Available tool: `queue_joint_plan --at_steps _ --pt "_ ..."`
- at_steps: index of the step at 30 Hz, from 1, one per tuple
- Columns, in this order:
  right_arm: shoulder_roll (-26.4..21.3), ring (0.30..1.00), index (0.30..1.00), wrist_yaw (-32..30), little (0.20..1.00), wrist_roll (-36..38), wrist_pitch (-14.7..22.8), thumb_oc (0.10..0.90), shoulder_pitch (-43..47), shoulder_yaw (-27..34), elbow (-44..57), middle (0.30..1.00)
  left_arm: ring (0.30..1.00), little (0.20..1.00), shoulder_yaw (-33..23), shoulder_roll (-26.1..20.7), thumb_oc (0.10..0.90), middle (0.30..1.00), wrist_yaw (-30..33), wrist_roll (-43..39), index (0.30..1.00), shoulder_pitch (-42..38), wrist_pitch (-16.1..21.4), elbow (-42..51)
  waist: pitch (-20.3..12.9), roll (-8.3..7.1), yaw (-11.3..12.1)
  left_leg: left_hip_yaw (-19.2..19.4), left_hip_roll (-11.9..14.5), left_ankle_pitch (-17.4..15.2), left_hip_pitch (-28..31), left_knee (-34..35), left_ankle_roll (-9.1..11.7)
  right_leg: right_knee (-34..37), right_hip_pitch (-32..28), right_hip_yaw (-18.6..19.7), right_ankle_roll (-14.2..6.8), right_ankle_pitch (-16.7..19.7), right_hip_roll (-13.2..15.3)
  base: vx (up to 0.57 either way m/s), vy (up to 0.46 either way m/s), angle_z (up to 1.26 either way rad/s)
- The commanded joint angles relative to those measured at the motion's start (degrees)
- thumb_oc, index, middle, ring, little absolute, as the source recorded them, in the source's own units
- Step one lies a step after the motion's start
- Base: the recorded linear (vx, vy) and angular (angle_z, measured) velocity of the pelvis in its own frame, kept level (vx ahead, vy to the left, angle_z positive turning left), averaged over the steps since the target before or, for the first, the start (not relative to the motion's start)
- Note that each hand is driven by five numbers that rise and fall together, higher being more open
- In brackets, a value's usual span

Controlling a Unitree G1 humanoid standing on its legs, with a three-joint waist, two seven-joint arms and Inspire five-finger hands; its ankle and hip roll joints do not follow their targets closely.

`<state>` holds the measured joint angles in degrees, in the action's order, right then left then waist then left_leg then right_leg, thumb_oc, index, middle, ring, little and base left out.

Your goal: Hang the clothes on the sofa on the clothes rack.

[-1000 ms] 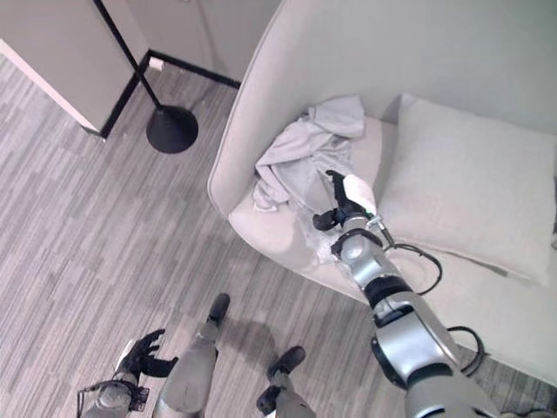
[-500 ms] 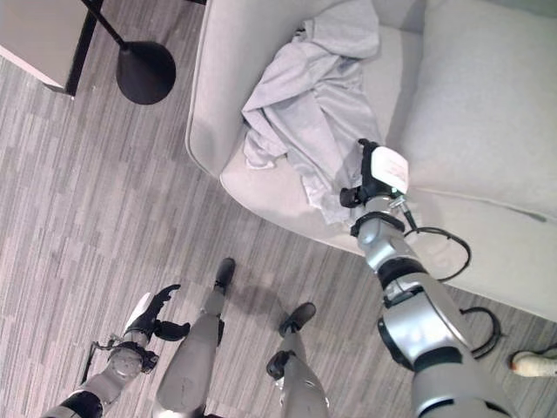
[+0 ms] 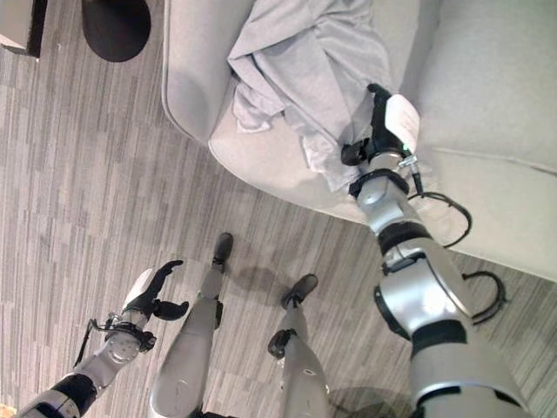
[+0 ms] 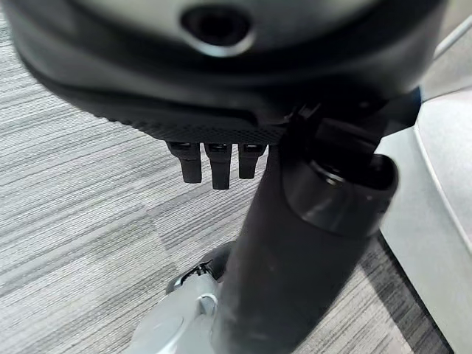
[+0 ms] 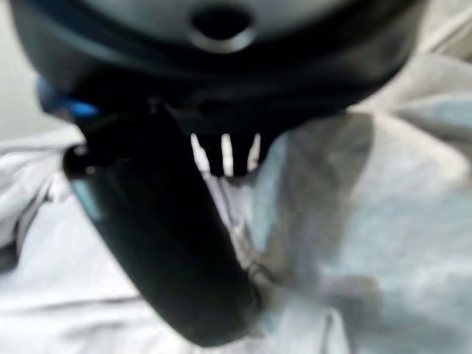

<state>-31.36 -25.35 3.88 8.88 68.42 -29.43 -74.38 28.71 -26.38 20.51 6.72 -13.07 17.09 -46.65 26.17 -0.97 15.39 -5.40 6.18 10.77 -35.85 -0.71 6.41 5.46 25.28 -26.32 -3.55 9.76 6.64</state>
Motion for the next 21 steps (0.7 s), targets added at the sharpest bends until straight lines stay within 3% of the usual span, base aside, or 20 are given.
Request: queue_joint_plan --at_steps 1,3,11,21 --pt "8.1 0.300 0.300 11.2 0.300 10.7 -4.0 0.400 -12.5 0.4 -4.8 0.300 0.900 0.900 0.7 -1.0 0.800 0.900 -0.9 -0.5 0.900 3.7 -1.3 -1.3 -4.1 -1.14 1.5 1.4 -1.5 -2.9 0.8 3.8 -0.7 -0.7 -4.4 3.6 -5.6 -7.9 3.0 0.04 -0.031 0.02" --pt "9.5 0.300 0.300 11.4 0.300 12.1 -3.7 0.400 -14.3 1.2 -4.3 0.300 0.900 0.900 0.6 -0.8 0.800 0.900 -1.0 -0.5 0.900 3.4 -1.5 -1.6 -4.3 -1.27 1.3 1.5 -1.4 -3.0 1.5 4.0 -0.7 -0.7 -4.7 3.6 -5.5 -8.0 3.0 0.04 -0.018 0.00" --pt "23.0 0.300 0.300 13.3 0.300 27.1 0.3 0.400 -34.7 7.3 7.7 0.300 0.900 0.900 -2.0 2.8 0.800 0.900 -0.5 -1.0 0.900 4.1 -3.1 -4.4 -8.5 -2.13 -1.4 3.3 0.3 -4.3 9.7 4.8 -0.4 -0.6 -10.8 4.4 -5.1 -9.0 3.0 0.04 -0.024 -0.06" --pt "23.1 0.300 0.300 14.1 0.300 37.9 3.3 0.400 -41.3 12.3 18.1 0.300 0.900 0.900 -4.5 4.2 0.800 0.900 -0.5 -2.6 0.900 7.4 -3.6 -1.5 -13.7 -0.08 -2.8 3.9 0.5 -4.8 15.3 5.3 0.2 -0.5 -17.0 3.0 -4.8 -10.8 3.2 0.03 -0.016 -0.07"
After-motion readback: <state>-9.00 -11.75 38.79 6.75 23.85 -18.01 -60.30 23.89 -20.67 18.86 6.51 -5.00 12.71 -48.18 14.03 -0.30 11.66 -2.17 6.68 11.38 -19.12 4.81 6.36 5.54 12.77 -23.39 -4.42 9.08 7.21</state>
